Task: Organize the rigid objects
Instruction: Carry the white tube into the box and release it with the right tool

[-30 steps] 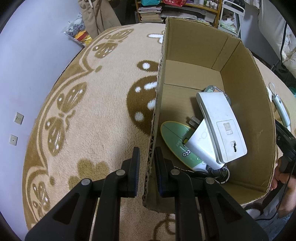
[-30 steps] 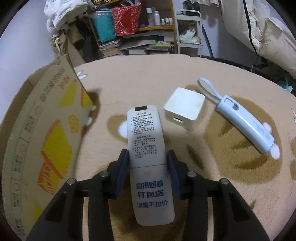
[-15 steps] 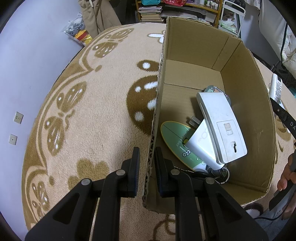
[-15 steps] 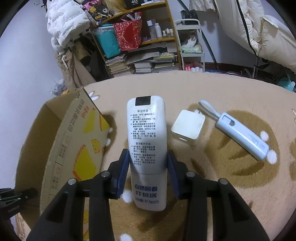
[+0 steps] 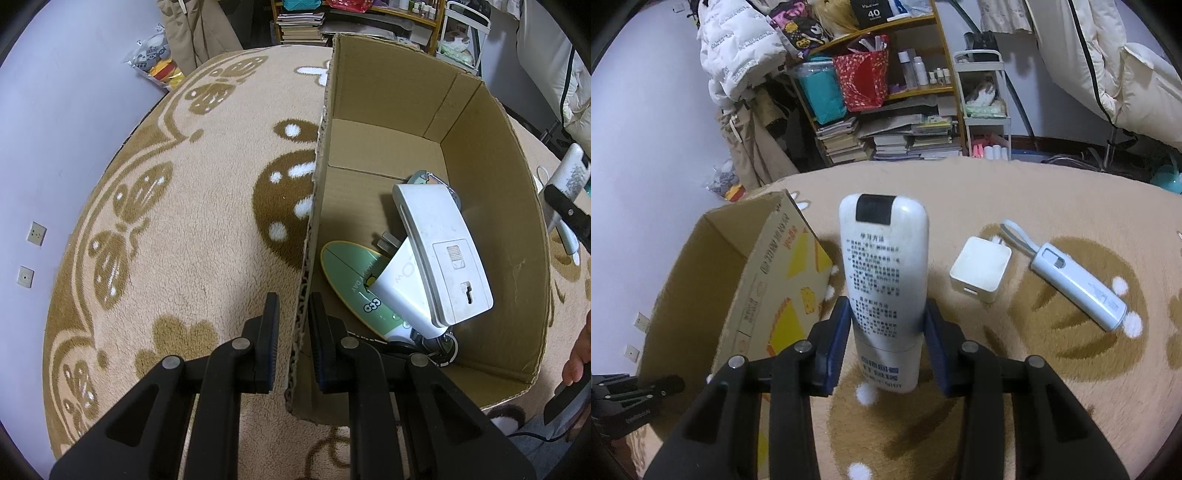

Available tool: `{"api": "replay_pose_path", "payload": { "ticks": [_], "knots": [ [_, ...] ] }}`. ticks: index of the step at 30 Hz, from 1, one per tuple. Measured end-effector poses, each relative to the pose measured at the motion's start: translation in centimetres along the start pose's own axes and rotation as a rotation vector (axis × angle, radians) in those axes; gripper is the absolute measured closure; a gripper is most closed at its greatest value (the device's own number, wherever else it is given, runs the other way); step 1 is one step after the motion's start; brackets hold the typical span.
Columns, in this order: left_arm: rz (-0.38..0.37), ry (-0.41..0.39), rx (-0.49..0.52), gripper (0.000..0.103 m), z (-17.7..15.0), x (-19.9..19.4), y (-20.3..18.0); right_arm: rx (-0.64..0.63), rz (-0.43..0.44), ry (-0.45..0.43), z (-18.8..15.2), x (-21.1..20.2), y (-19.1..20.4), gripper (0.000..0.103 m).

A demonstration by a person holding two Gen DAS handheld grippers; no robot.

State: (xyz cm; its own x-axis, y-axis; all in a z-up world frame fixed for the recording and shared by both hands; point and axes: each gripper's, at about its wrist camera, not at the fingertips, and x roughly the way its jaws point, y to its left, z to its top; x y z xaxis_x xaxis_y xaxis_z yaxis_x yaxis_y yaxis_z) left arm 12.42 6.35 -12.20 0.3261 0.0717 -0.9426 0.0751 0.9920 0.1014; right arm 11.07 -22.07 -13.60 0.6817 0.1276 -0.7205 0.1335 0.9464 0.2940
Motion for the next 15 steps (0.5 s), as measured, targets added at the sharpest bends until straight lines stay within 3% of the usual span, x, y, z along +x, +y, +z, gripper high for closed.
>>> {"api": "replay_pose_path", "payload": {
  "ticks": [15],
  "knots": [
    [0.004,-0.001,0.004,0.087,-0.1,0.0,-0.1,-0.016,0.105,-0.154,3.8,-5.7,3.2,0.062]
  ]
}}
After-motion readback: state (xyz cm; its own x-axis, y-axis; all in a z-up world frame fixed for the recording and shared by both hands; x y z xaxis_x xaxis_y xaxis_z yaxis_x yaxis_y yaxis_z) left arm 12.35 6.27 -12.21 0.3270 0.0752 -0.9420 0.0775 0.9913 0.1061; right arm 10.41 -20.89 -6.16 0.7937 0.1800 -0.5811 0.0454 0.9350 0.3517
